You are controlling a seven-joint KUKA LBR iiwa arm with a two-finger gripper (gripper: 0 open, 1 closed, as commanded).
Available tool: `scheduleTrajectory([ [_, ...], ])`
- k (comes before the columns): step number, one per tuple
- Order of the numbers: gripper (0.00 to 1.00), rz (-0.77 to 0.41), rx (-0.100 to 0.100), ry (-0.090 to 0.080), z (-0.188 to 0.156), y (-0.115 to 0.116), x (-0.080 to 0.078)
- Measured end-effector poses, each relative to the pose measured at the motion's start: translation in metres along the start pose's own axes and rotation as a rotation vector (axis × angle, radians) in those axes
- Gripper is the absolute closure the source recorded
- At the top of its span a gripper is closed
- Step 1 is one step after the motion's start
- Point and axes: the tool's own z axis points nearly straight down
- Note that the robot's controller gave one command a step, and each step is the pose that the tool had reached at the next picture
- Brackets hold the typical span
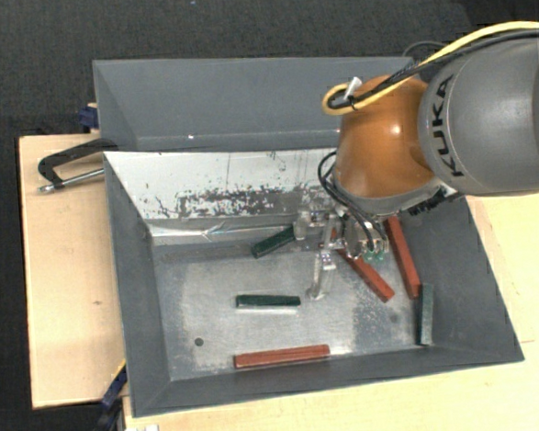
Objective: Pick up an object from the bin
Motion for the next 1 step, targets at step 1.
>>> scheduleTrajectory([
  [1,1.00,0.055,-0.001,0.001,0.0671,0.0614,0.0459],
])
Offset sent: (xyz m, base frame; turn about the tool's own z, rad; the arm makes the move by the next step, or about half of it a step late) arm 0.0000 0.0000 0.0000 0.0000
